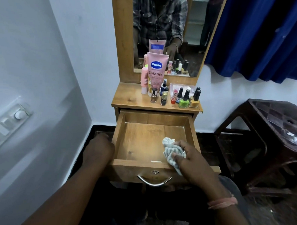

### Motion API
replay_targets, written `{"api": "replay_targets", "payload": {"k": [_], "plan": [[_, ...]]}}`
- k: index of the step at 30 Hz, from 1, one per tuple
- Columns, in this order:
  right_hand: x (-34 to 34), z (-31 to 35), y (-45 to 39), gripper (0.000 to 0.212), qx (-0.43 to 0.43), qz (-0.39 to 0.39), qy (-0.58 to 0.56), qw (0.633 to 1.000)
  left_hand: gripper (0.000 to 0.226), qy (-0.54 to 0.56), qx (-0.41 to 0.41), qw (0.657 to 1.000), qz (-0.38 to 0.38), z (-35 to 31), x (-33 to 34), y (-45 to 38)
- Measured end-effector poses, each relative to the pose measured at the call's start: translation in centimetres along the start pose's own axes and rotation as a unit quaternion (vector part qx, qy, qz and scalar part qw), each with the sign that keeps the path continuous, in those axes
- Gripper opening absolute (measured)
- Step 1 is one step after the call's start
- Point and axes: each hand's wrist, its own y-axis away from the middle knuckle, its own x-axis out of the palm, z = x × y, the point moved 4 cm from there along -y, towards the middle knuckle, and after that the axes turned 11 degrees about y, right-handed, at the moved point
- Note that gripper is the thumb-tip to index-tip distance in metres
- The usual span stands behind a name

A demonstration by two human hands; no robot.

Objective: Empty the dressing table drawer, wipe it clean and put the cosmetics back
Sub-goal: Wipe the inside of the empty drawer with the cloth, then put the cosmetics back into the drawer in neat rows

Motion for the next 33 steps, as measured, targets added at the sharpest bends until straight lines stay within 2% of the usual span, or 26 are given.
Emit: {"api": "replay_targets", "payload": {"k": [3, 6, 10, 14, 18, 23, 28, 33], "plan": [[0.5, 0.6, -0.5, 0.014, 0.001, 0.002, 0.022, 1.000, 0.039, 0.000, -0.001, 1.000, 0.001, -0.3, -0.2, 0.2], [1.0, 1.9, -1.2, 0.015, -0.009, 0.006, -0.002, 1.000, 0.037, -0.013, 0.019, 1.000, 0.004, -0.3, 0.0, 0.3], [1.2, 5.2, -3.5, 0.018, -0.055, -0.020, -0.025, 0.998, 0.029, -0.125, 0.112, 0.983, -0.068, -1.8, -0.2, 0.9], [1.4, 9.9, -7.4, 0.029, -0.101, -0.035, -0.018, 0.994, 0.019, -0.195, 0.159, 0.964, -0.083, -3.4, 0.1, 1.1], [1.3, 15.7, -12.0, 0.034, -0.159, -0.087, 0.031, 0.983, 0.031, -0.155, 0.170, 0.970, -0.074, -3.5, 0.0, 0.8], [1.5, 20.6, -18.0, 0.036, -0.174, -0.190, 0.160, 0.953, 0.047, -0.121, 0.137, 0.983, -0.030, -3.3, -0.2, 0.6], [4.2, 21.0, -22.7, 0.028, -0.167, -0.197, 0.273, 0.927, 0.053, -0.104, 0.126, 0.987, 0.003, -3.1, 0.2, 0.2], [6.2, 19.9, -24.7, 0.031, -0.135, -0.194, 0.313, 0.920, 0.053, -0.106, 0.123, 0.987, -0.005, -3.2, 0.1, 0.3]]}}
